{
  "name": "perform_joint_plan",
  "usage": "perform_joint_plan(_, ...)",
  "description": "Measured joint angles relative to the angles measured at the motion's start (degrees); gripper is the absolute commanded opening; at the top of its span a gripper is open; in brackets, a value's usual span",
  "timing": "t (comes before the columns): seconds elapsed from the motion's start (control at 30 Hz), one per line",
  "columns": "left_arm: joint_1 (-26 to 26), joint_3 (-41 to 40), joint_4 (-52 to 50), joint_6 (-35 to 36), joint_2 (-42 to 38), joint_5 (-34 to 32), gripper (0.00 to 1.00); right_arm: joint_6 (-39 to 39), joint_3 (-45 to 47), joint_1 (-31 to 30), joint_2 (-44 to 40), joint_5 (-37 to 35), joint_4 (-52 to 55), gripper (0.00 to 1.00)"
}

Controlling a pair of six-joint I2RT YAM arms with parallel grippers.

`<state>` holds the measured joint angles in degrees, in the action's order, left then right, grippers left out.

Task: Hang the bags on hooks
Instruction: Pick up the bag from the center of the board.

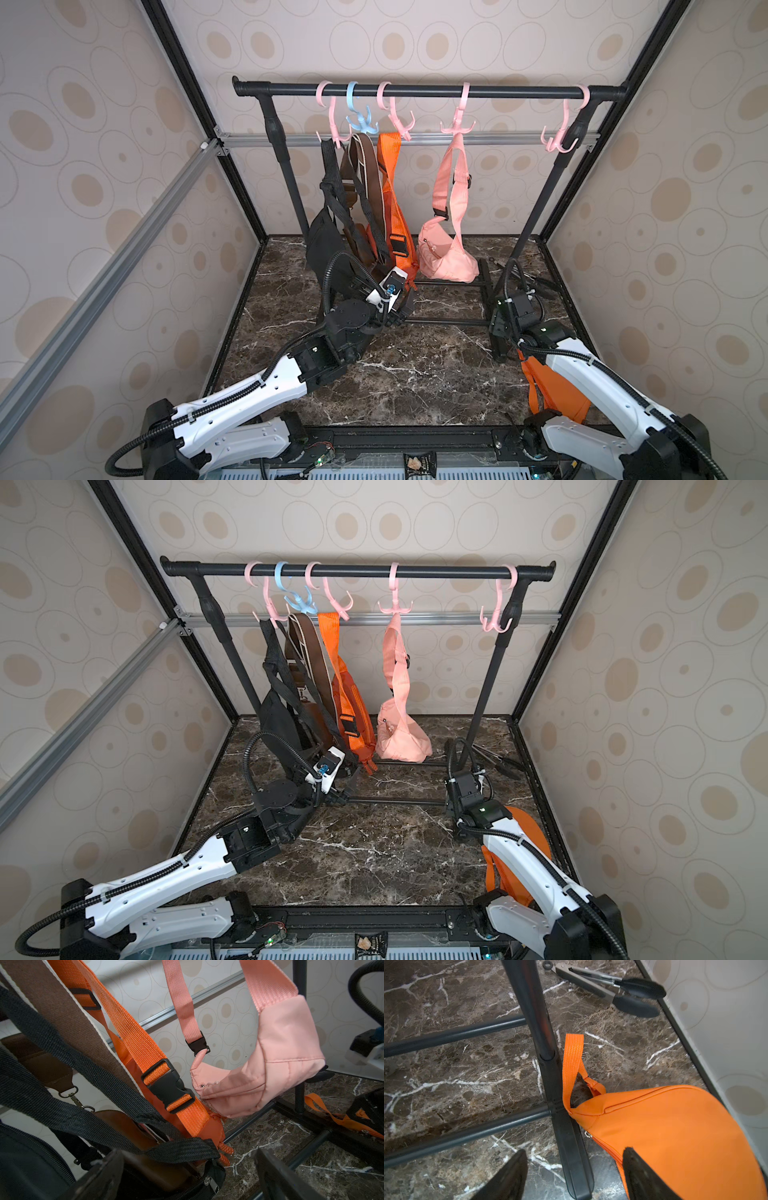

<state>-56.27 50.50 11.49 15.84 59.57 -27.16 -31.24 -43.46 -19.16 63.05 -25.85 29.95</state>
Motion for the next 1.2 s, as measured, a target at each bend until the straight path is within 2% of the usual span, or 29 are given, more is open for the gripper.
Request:
perform_joint_plan(0.33,0.0,-0.8,0.0,0.3,0.2,-0.3,1.0,-0.4,2.4,6.4,11.4,3.7,-11.7,0.54)
perform_joint_plan(0.43,0.0,-0.9,0.0,0.3,0.3,-0.3,1.0,-0.5,2.5,6.7,14.4,4.6,-14.6,0.54)
perform_joint_plan(0.5,0.0,-1.0,0.1,0.5,0.3,-0.3,1.0,-0.4,2.5,6.7,15.9,4.7,-16.5,0.48)
perform_joint_plan(0.6,0.0,-1.2,0.1,0.6,0.3,-0.5,1.0,-0.7,2.5,6.8,18.3,4.3,-18.7,0.46)
perform_joint_plan(0.7,0.0,-1.3,0.1,0.9,0.5,-0.5,1.0,-0.7,2.6,6.9,18.9,3.7,-19.3,0.38)
perform_joint_plan(1.0,0.0,-1.5,0.1,1.5,0.9,-0.9,1.0,-0.7,2.7,7.1,18.9,3.1,-20.3,0.03)
perform_joint_plan(1.07,0.0,-1.6,0.0,1.6,0.9,-0.9,1.0,-0.8,2.8,7.2,18.8,3.1,-20.3,0.0)
perform_joint_plan(1.2,0.0,-1.6,0.0,1.6,0.9,-0.9,1.0,-0.9,3.0,7.3,18.4,3.1,-20.1,0.0)
